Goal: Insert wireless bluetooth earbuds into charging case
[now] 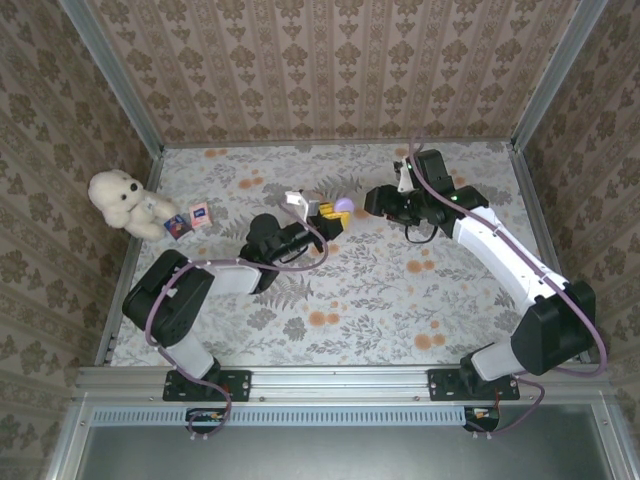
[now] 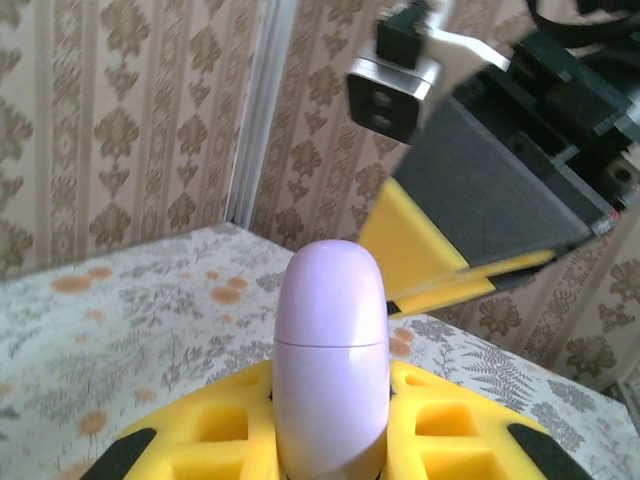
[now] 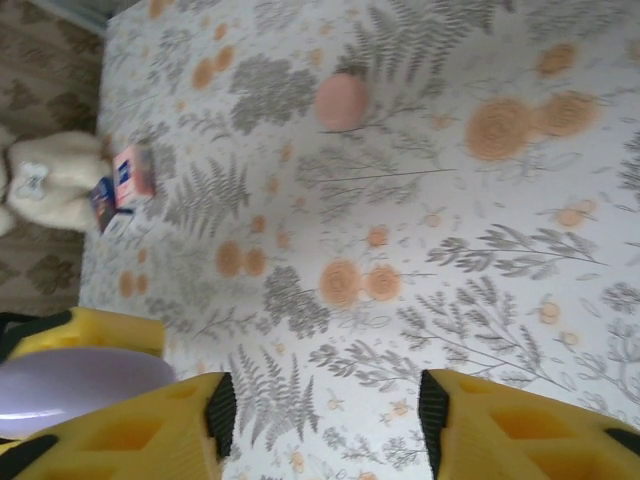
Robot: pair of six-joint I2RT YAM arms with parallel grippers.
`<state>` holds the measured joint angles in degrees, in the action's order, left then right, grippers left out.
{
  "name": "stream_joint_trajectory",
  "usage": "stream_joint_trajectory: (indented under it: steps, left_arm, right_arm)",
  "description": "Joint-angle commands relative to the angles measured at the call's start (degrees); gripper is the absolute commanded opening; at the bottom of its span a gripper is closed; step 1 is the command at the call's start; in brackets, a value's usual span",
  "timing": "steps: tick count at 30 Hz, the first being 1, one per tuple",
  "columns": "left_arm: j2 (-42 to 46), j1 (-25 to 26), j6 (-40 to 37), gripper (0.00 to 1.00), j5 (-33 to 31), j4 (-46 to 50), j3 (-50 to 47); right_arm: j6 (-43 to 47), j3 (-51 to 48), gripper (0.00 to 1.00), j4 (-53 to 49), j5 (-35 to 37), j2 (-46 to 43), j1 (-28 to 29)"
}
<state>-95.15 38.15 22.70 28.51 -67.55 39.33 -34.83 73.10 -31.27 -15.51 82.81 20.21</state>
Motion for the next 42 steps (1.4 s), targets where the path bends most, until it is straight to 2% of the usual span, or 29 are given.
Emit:
stream_joint_trajectory:
  steps: [1,7,12,24,34,35,36,42]
  left_arm:
    - [-2.24,-0.27,10.49,0.00,-3.96,9.57,4.07]
    - [-7.80,0.24,27.24,0.00,-7.51,13.00,4.58]
    - [-13.31,0.07,39.21,0.00,-10.04,11.35,3.27]
    - [-20.58,-1.75,45.18,0.10,-9.18,10.09,1.85]
    - [-20.74,-2.03,48.52,0.31,-10.92,9.98,-0.71]
    - [-20.36,-2.04,49.32,0.36,-11.70,9.89,-1.46]
    - [-19.89,-2.03,50.54,0.46,-12.54,9.87,-2.20]
    - [-16.02,-1.59,56.94,0.70,-16.73,10.33,-7.53]
  right_arm:
    - [-2.46,-2.81,0.57,0.21,6.00,-2.03,-0.83]
    - [-5.02,-8.74,0.60,2.91,9.70,-2.74,-0.98]
    - [-5.77,-11.18,0.61,3.67,10.93,-2.74,-1.13]
    - [-5.86,-11.38,0.62,3.42,11.72,-6.00,-1.17]
    - [-6.13,-11.03,0.63,3.23,11.85,-7.59,-1.20]
    - [-6.13,-10.92,0.63,3.07,11.88,-7.79,-1.19]
    - [-6.17,-10.83,0.63,2.92,11.92,-7.91,-1.18]
    - [-6.22,-10.67,0.66,2.22,11.94,-9.56,-1.48]
